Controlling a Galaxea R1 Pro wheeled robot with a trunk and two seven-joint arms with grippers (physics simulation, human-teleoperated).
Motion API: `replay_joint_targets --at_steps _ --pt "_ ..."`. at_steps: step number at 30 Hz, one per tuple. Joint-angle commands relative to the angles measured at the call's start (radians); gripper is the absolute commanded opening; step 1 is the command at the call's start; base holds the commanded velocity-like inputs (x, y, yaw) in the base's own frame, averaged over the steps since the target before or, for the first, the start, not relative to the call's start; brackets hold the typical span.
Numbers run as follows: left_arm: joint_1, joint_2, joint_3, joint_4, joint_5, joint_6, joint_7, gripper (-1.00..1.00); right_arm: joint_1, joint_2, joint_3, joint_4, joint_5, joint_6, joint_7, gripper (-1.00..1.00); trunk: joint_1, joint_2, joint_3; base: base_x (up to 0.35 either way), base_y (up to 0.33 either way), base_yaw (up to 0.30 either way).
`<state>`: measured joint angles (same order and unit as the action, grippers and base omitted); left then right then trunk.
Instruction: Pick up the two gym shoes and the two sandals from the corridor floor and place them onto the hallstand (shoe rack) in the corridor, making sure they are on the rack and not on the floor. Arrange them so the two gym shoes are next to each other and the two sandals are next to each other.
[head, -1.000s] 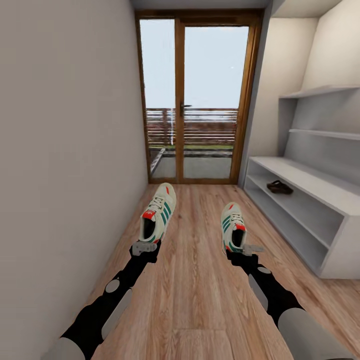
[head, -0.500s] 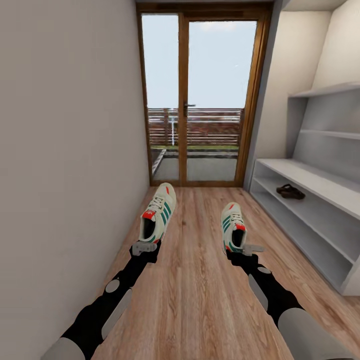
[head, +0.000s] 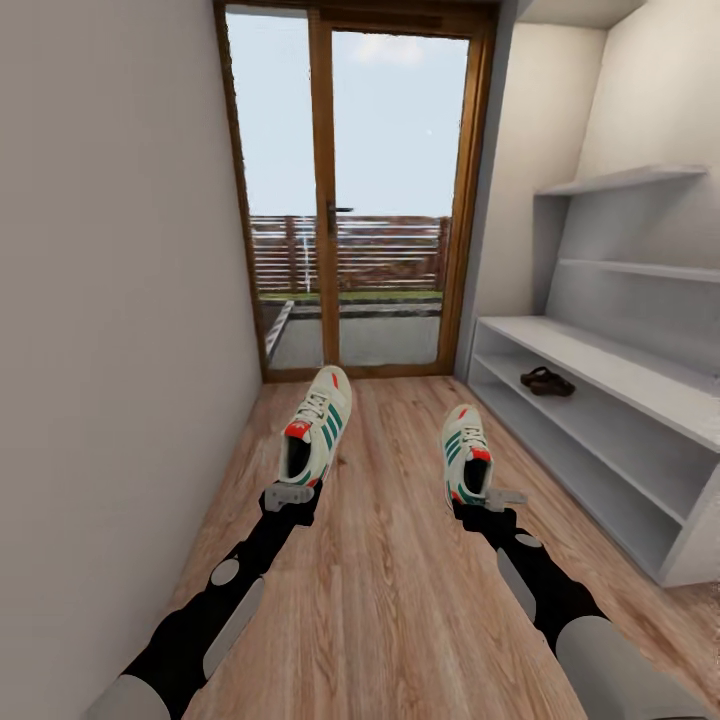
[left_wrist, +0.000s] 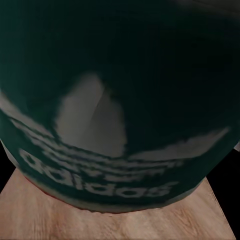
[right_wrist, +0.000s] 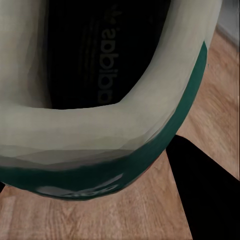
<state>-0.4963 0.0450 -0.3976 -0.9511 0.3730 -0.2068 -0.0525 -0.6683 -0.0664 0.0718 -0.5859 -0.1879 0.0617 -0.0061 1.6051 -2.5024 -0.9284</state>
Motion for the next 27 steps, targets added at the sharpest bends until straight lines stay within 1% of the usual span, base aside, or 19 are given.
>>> replay_joint_targets --at_steps 1,4,7,14,20,23,27 --pt "-0.001 0.001 -0.003 0.000 0.010 -0.003 -0.003 -1.00 0.000 -0.001 0.005 -0.002 -0.010 0.004 -0.001 -1.00 0.000 0.000 -0.001 0.339 0.017 -0.298" --pt "-0.001 0.001 -0.003 0.000 0.010 -0.003 -0.003 -1.00 0.000 -0.001 0.005 -0.002 -0.010 0.004 -0.001 -1.00 0.000 0.000 -0.001 0.331 0.008 -0.298" --pt "-0.001 0.001 -0.003 0.000 0.010 -0.004 -0.003 -1.00 0.000 -0.001 0.005 -0.002 -0.010 0.004 -0.001 -1.00 0.000 0.000 -0.001 0.206 0.002 -0.298" --pt "-0.001 0.001 -0.003 0.000 0.010 -0.004 -0.003 -1.00 0.000 -0.001 0.005 -0.002 -0.010 0.004 -0.001 -1.00 0.000 0.000 -0.001 0.071 0.000 -0.298" --pt "-0.001 0.001 -0.003 0.000 0.012 -0.003 -0.003 -1.00 0.000 -0.001 0.005 -0.002 -0.010 0.004 -0.001 -1.00 0.000 0.000 -0.001 0.290 0.000 -0.292" --pt "-0.001 0.001 -0.003 0.001 0.012 -0.003 -0.003 -1.00 0.000 -0.001 0.005 -0.002 -0.010 0.004 -0.001 -1.00 0.000 0.000 -0.001 0.337 0.000 -0.131" --pt "-0.001 0.001 -0.003 0.001 0.012 -0.003 -0.003 -1.00 0.000 -0.001 0.005 -0.002 -0.010 0.004 -0.002 -1.00 0.000 0.000 -0.001 0.341 0.000 -0.024"
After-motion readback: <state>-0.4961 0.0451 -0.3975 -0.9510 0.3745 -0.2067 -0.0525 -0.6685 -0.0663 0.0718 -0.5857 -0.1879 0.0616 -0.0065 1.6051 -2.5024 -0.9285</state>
